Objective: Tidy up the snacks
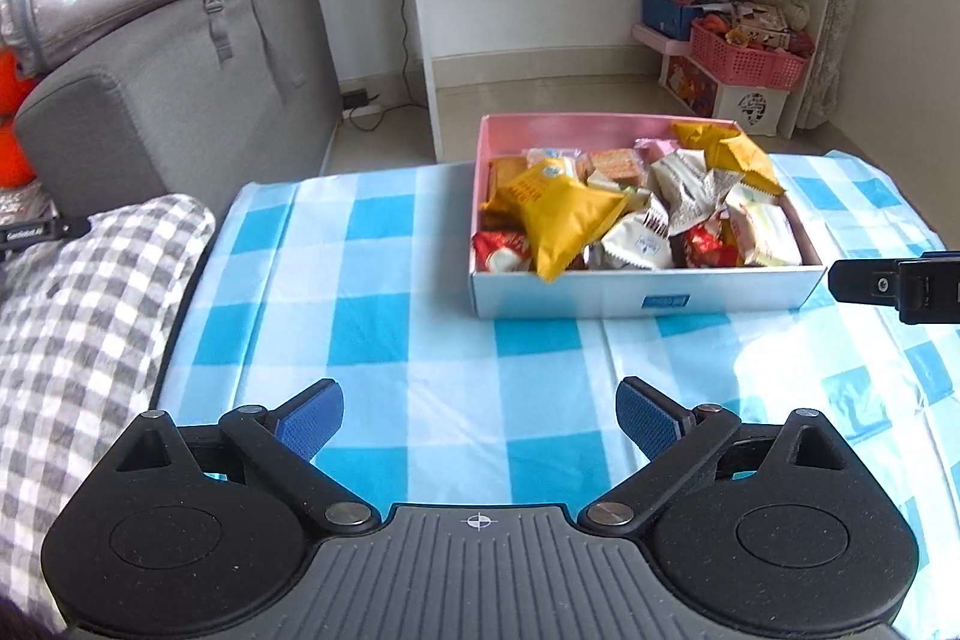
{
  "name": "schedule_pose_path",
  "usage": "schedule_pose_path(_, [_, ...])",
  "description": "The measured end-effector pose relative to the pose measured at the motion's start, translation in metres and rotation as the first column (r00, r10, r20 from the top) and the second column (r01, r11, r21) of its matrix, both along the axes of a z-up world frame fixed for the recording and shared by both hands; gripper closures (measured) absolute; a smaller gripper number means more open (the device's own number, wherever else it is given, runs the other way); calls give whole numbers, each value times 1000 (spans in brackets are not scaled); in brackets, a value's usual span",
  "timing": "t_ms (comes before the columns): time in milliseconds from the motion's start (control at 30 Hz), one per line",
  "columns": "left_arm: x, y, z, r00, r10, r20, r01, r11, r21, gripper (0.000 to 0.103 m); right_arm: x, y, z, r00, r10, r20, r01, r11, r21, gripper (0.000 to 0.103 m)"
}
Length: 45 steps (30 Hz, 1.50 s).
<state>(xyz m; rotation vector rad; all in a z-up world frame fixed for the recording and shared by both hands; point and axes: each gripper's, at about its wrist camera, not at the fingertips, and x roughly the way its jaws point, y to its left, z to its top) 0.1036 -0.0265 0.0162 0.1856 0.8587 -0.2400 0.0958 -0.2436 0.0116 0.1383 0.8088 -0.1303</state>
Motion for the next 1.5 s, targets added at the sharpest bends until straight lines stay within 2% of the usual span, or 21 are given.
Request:
schedule_pose_path(133, [-17, 9, -4, 999, 28, -31, -27, 1000, 2, 4, -18, 18, -5, 999, -12, -33, 11, 999, -35, 3])
schedule_pose_path(267, [-34, 15, -4, 999, 45, -29, -46, 998, -39, 4, -33, 32, -6, 999, -10, -43, 8, 999, -42, 2])
schedule_pose_path(367, [-45, 13, -5, 999, 33, -32, -34, 999, -31, 4, -45, 39, -7, 1000, -8, -26, 7, 999, -51, 0])
schedule_pose_path(567, [-61, 17, -8, 998, 60, -23, -60, 998, 6, 4, -56, 40, -11, 998, -26, -51, 24, 999, -43, 0])
schedule_pose_path(800, [-71, 24, -8, 994, 106, 0, -106, 994, 30, 4, -67, 40, -14, 998, -45, -41, 42, 996, -74, 0])
schedule_pose_path(1133, [-78, 19, 0, 993, 115, 35, -116, 993, 24, 4, -79, 44, -19, 999, -23, -46, 18, 994, -112, 0])
schedule_pose_path(1500, [-76, 19, -2, 994, 104, 17, -104, 995, -3, 4, -78, 48, -17, 999, -13, -32, 9, 993, -120, 0])
